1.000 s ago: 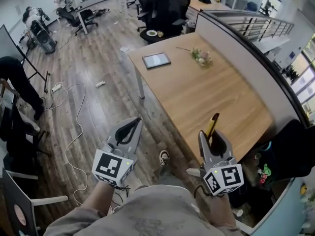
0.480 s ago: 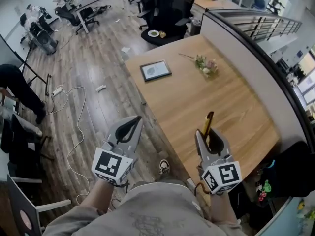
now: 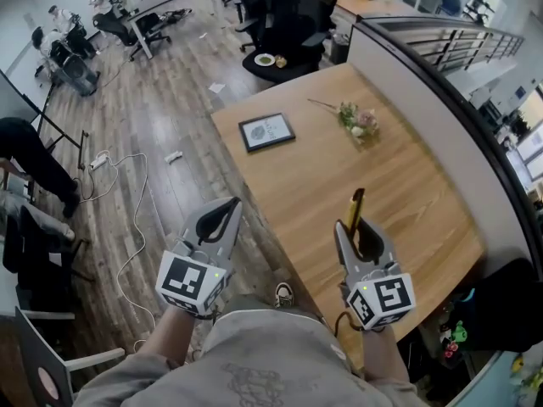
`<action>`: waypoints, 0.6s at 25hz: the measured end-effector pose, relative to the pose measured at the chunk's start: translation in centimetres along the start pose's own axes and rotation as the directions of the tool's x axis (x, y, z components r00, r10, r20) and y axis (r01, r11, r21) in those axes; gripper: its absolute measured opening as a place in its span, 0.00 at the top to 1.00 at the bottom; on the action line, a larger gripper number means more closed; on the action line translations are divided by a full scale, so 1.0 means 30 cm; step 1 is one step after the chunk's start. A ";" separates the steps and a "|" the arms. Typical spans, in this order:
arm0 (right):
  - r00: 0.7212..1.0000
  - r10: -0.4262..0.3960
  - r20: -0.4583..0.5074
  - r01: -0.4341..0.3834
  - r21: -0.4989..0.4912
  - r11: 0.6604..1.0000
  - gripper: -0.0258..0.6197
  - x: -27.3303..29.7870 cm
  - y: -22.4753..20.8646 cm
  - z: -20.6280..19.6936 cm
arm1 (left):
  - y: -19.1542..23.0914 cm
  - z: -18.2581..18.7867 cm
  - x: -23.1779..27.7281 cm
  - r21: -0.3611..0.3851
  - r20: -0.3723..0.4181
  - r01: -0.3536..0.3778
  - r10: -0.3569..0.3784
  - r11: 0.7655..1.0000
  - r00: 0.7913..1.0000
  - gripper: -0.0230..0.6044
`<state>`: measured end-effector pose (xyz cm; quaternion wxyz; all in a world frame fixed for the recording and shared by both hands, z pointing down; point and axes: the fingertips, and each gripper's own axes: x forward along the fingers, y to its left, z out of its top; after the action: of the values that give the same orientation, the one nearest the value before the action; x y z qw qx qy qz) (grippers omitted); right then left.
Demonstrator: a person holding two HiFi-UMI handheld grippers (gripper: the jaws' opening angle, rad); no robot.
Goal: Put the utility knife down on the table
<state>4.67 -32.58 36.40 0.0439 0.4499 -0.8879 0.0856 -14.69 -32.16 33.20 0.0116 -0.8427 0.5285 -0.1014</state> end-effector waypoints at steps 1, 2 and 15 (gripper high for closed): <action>1.000 -0.001 0.002 0.001 -0.004 1.000 0.75 0.008 -0.003 0.007 | 0.008 0.006 0.006 0.004 0.002 -0.001 0.001 1.000 1.000 0.97; 1.000 -0.002 0.004 0.002 -0.006 1.000 0.75 0.014 -0.004 0.014 | 0.014 0.013 0.010 0.011 0.002 -0.004 0.004 1.000 1.000 0.97; 0.998 -0.056 -0.023 0.056 -0.003 0.998 0.75 0.127 -0.015 0.033 | 0.132 0.019 0.037 0.069 -0.006 0.014 -0.013 0.998 1.000 0.97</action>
<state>2.78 -36.06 36.06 0.0568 0.4736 -0.8744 0.0884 -17.63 -34.94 32.32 0.0386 -0.8452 0.5190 -0.1218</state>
